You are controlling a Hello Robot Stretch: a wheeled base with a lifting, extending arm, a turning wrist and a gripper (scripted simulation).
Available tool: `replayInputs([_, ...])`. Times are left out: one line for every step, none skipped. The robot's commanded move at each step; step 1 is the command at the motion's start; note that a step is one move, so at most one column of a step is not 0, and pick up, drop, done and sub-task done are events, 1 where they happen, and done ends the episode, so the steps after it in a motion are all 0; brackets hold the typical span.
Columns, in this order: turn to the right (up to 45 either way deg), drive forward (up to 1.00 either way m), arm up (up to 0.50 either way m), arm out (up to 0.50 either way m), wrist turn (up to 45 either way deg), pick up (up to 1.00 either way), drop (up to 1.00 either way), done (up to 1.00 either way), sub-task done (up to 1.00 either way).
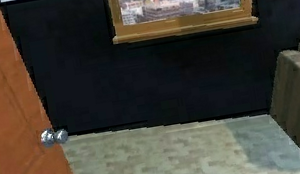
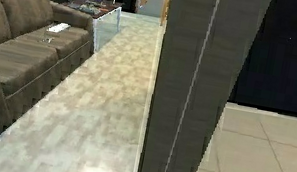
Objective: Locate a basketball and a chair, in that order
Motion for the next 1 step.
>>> replayInputs([0.0,0.10,0.00,0.00,0.0,0.00,0.00,0.00,0.00])
